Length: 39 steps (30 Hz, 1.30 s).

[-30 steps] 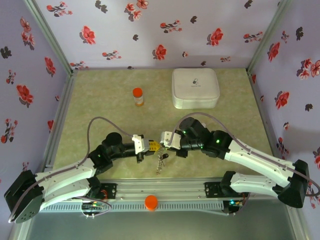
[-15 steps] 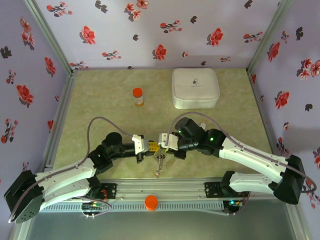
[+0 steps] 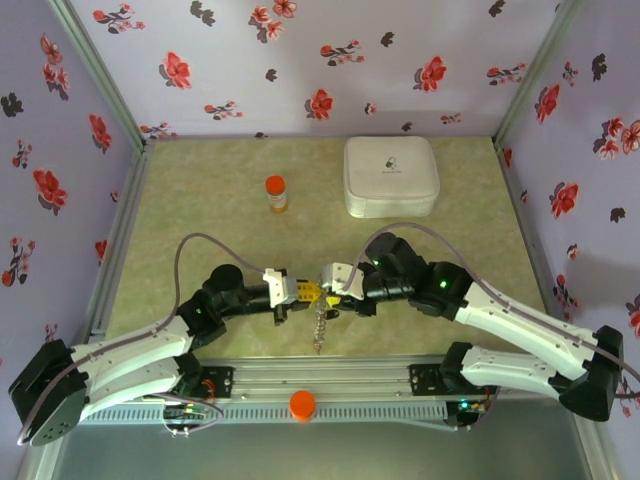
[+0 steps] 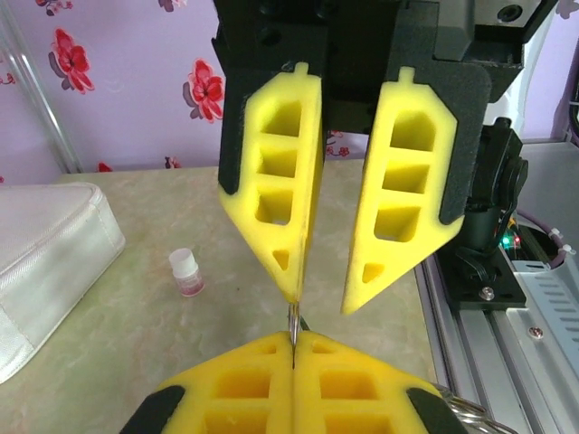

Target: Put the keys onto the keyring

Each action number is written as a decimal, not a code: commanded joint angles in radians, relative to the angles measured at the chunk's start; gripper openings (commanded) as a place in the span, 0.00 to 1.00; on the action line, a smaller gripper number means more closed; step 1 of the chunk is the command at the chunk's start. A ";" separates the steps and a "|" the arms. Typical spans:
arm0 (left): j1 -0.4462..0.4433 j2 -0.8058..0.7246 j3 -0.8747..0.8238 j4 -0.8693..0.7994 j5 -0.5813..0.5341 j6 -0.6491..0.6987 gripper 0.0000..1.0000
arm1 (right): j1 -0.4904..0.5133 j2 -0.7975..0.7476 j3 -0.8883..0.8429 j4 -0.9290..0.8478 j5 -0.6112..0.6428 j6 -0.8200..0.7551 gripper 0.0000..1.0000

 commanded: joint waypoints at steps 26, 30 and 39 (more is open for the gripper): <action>-0.007 -0.001 0.001 0.100 0.002 -0.025 0.00 | -0.007 0.032 -0.033 0.109 0.013 0.062 0.02; -0.007 -0.003 0.000 0.073 -0.067 -0.003 0.24 | -0.006 0.033 -0.009 0.076 0.017 0.028 0.00; -0.009 0.040 0.099 -0.222 -0.098 0.102 0.21 | 0.003 0.132 0.108 -0.083 0.107 -0.095 0.00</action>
